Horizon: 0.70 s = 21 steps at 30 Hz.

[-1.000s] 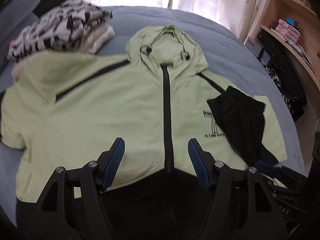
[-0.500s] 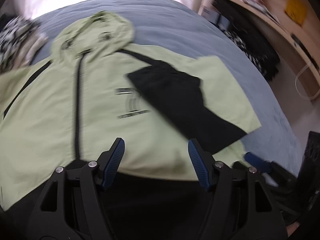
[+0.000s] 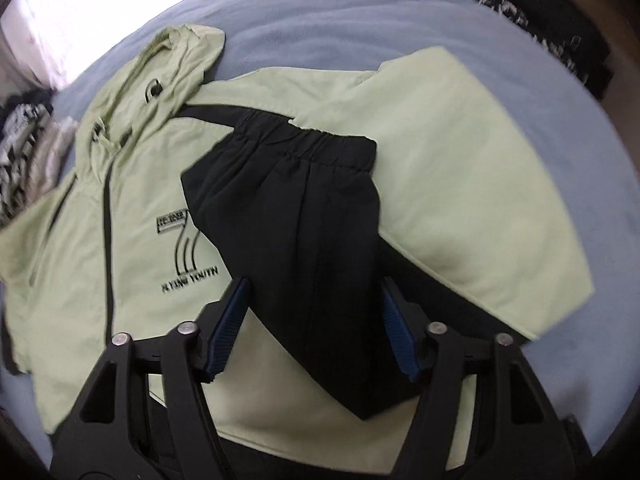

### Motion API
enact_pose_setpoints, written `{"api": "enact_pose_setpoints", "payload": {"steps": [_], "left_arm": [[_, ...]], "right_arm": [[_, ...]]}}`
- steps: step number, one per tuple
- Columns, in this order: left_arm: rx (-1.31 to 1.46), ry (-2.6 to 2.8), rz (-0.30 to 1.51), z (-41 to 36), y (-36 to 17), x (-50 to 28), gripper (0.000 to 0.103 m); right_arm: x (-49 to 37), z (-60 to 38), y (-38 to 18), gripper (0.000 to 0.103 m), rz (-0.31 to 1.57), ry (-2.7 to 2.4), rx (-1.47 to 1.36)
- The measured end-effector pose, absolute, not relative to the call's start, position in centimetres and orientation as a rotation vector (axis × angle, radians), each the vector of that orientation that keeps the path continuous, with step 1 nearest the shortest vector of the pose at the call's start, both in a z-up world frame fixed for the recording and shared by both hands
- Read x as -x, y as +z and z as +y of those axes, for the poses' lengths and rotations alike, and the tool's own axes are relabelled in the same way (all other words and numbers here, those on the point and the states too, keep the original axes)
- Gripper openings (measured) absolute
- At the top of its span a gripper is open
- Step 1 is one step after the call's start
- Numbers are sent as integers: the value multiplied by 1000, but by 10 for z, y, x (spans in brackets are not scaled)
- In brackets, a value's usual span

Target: Fold large clothes

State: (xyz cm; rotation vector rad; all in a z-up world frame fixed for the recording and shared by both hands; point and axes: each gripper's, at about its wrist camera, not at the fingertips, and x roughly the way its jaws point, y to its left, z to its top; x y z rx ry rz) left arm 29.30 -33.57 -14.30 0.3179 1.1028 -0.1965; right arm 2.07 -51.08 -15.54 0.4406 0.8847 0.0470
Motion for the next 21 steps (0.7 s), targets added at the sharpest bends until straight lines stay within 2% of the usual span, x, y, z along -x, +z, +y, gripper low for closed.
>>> {"api": "enact_pose_setpoints", "payload": {"steps": [1,3,8,11,15,17,19,21], "left_arm": [[-341,-195,1090,-334,-142,-294,12],[-359,-204,1056,-328,-133,-295,4],[-174,-177,843,-256,-73,-287,3],[16,-84,852,-176,-74,-281,4],[240,-151,1057,-98,-123,-277,13],[310,-168,1097,-74,-138,-275,18],[377,-188,1098,-55,-144,-271,39],[426,-201,1080,-43,-143,-272,47]], "right_arm": [[-21,-510,-155,59,883,48,-443],[-19,-510,-155,59,878,48,-446],[-10,-510,-149,59,838,53,-449],[-7,-510,-148,60,828,59,-450],[-8,-507,-145,66,853,68,-445],[-9,-505,-140,67,873,76,-450],[-10,-504,-135,68,888,88,-454],[-12,-501,-128,70,914,88,-441]]}}
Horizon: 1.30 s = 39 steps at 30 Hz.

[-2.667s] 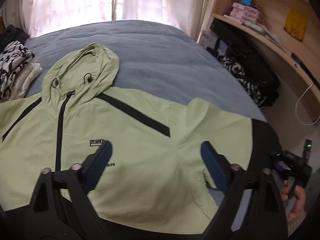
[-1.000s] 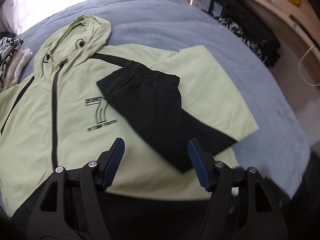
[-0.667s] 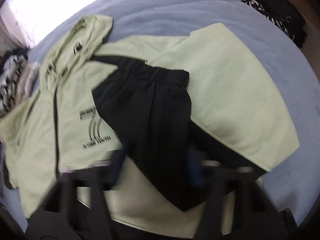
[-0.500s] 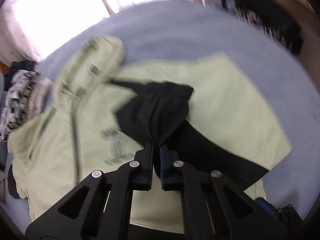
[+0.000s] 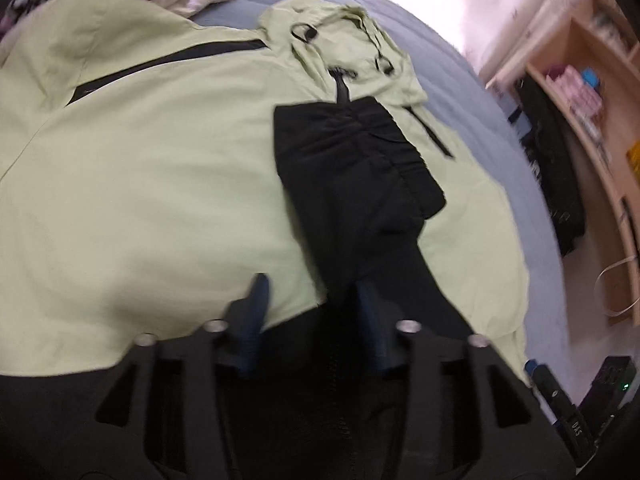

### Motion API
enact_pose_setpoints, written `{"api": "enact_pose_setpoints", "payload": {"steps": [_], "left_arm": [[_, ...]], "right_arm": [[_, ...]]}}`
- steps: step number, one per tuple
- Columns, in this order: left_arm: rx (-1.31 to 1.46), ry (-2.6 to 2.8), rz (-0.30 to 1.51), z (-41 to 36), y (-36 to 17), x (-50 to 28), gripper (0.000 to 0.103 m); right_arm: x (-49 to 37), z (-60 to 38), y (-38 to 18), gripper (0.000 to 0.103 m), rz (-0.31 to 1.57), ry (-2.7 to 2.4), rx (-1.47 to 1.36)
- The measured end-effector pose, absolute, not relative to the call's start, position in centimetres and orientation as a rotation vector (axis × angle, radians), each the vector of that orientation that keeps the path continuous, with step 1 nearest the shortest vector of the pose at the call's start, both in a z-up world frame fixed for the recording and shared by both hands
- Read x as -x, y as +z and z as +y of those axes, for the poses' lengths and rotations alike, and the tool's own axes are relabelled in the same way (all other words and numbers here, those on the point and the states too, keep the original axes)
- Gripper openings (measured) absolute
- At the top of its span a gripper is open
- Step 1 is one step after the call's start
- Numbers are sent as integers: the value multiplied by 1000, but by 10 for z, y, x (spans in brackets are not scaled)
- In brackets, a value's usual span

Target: Fold large clothes

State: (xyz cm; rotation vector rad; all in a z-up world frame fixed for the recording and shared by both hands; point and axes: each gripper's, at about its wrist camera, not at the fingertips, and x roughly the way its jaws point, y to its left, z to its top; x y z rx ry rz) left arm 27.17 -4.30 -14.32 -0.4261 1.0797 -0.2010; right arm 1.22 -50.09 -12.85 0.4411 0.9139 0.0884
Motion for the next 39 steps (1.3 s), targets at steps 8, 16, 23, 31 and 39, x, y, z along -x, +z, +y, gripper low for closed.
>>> {"api": "enact_pose_setpoints", "payload": {"steps": [8,16,23,31,39], "left_arm": [[239,-216,996,-72,-117,-286,52],[-68,-162,1002,-140,-116,-303,59],[-359,-73,1030,-186,-154,-324,58],[74,125,864,-67,-101,-305,31],[508,100,1036,74,-139,-262,37]], "right_arm": [[-42,-497,-81,70,906,48,-370],[-59,-469,-60,70,900,79,-281],[-60,-465,-69,70,929,73,-246],[-63,-483,-83,70,928,45,-285],[-82,-495,-100,70,965,54,-348]]}}
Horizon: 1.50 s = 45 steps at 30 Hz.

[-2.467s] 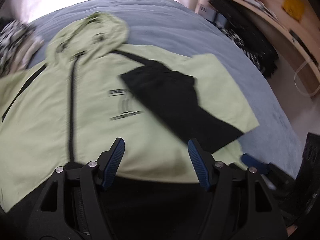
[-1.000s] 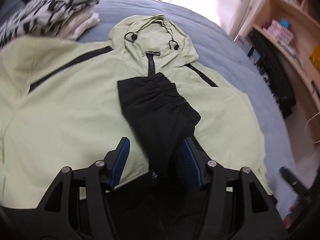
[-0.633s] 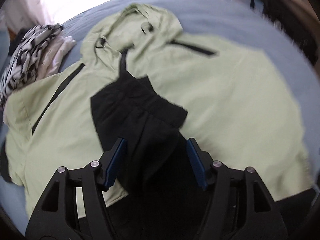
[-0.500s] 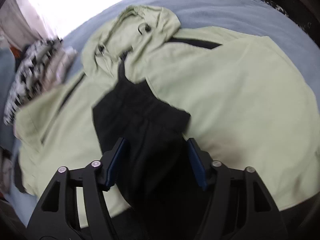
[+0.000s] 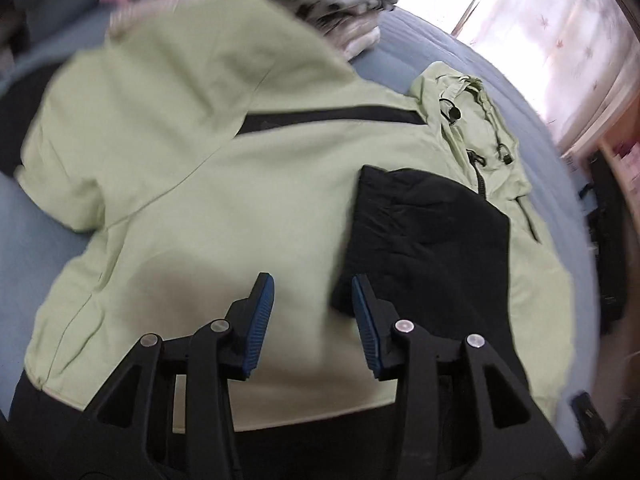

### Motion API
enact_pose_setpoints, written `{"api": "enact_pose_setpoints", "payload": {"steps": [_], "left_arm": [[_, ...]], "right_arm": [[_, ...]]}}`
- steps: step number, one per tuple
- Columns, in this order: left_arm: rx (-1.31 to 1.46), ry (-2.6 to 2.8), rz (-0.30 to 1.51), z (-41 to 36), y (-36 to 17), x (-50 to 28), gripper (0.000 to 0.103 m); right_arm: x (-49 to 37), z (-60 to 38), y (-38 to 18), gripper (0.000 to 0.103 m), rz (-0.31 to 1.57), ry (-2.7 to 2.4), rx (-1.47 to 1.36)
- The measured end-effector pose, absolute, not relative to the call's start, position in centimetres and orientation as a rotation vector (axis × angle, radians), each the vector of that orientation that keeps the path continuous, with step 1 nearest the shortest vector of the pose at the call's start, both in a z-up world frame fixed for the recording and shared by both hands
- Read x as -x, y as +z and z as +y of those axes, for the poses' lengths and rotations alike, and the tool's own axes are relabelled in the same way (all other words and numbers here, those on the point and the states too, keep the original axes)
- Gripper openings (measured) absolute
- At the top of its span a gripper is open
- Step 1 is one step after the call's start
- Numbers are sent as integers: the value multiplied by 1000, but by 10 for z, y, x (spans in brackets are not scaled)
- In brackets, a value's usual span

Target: Fold large clothes

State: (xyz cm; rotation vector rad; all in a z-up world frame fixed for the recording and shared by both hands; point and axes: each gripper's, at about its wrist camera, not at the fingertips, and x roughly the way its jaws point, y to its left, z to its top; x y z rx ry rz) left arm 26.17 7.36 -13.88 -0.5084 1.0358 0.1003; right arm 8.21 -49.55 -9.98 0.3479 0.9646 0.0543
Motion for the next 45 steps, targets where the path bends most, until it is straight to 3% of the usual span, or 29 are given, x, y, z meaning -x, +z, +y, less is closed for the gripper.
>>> {"api": "enact_pose_setpoints", "payload": {"steps": [2,6,12,14,15,16,17,18,20,22,26,28,30,32,33,36,39,40,42,45], "left_arm": [[535,60,1043,84,-142,-260,37],[481,-41,1083,75,-144,-282,51],[316,-113,1137,30,-151,-329,52],[284,-98,1142,21,-151,-339,49],[255,-83,1137,17,-150,-343,35],[209,-68,1123,11,-148,-346,26],[176,-70,1110,7,-145,-349,26],[162,-68,1088,5,-141,-349,24],[146,-79,1019,1,-129,-350,23],[115,-78,963,-3,-125,-350,23],[20,-51,1053,-15,-150,-361,25],[58,-58,1046,-9,-148,-358,24],[107,-78,1064,-1,-143,-357,25],[142,-92,1075,6,-140,-356,27],[150,-100,1076,10,-136,-354,29],[151,-110,1062,17,-132,-342,49],[132,-89,1048,17,-133,-334,50],[120,-75,1052,15,-136,-334,50],[94,-30,1096,11,-149,-335,48],[66,-17,1072,8,-155,-331,48]], "right_arm": [[-96,-499,-102,70,973,52,-365],[-138,-516,-113,70,1004,23,-449],[-214,-544,-137,70,1044,-59,-535],[-235,-552,-149,70,1063,-57,-587],[-243,-555,-153,67,1067,-57,-606],[-249,-556,-157,62,1073,-56,-612],[-255,-554,-161,38,1086,-46,-594],[-259,-550,-161,7,1099,-41,-553],[-264,-546,-149,4,1038,-99,-442],[-266,-547,-148,4,1009,-149,-408],[-269,-553,-161,5,1054,-165,-441],[-264,-558,-159,19,1068,-115,-503],[-251,-563,-154,58,1065,-46,-543],[-233,-562,-144,69,1055,-15,-510],[-221,-561,-139,69,1050,7,-479],[-197,-558,-137,69,1073,50,-433],[-188,-551,-146,68,1105,78,-399],[-188,-548,-150,64,1111,72,-370],[-174,-541,-158,27,1130,51,-321],[-164,-542,-168,23,1143,-14,-321]]}}
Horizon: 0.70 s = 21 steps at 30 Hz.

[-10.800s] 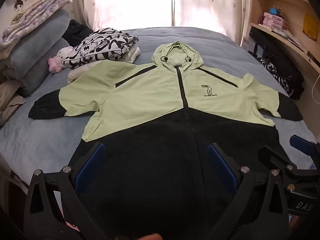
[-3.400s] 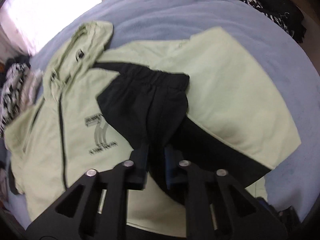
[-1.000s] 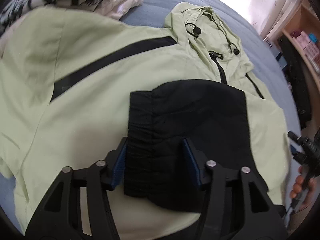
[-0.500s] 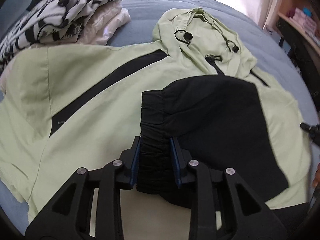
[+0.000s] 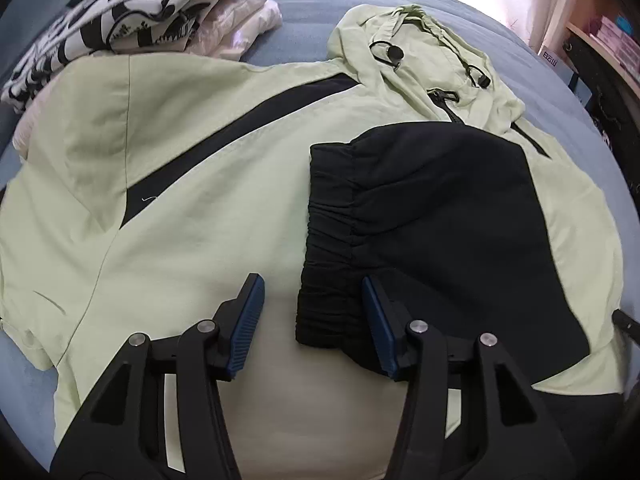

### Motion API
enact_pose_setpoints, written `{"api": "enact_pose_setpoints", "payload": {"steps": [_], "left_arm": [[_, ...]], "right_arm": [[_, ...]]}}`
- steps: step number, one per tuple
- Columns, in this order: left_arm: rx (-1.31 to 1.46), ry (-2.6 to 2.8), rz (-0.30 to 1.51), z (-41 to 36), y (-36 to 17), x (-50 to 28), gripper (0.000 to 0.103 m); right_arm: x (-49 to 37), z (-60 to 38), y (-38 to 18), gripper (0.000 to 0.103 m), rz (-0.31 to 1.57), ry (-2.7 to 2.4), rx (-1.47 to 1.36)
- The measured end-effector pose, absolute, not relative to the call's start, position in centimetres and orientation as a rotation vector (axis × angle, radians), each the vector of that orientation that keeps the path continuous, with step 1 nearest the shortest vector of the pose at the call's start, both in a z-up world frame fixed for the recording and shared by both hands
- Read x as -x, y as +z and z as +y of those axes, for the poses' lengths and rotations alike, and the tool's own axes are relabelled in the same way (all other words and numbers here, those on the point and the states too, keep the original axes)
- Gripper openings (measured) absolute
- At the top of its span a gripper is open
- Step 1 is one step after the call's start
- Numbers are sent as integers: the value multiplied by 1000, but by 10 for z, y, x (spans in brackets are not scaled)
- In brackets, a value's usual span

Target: Fold large clothes

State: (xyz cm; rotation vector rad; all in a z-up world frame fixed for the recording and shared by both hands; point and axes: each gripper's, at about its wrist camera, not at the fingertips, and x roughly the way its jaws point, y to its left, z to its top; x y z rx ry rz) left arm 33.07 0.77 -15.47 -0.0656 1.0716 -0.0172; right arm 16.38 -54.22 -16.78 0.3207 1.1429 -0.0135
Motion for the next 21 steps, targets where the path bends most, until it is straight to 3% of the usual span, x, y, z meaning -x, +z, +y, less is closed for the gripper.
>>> {"api": "enact_pose_setpoints", "payload": {"steps": [5,9,12,16,21], "left_arm": [[33,-36,1075,11,-137,-318,48],[-25,-70,975,10,-101,-307,48],[7,-99,943,1,-83,-316,48],[53,-104,984,-21,-95,-341,48],[156,-60,1072,-39,-136,-376,48]], "right_arm": [[-156,-541,-144,24,1149,-129,-253],[-158,-526,-110,37,1096,-94,-255],[-178,-494,-95,38,1068,3,-294],[-213,-441,-97,38,1049,72,-335],[-269,-403,-138,38,1064,74,-452]]}}
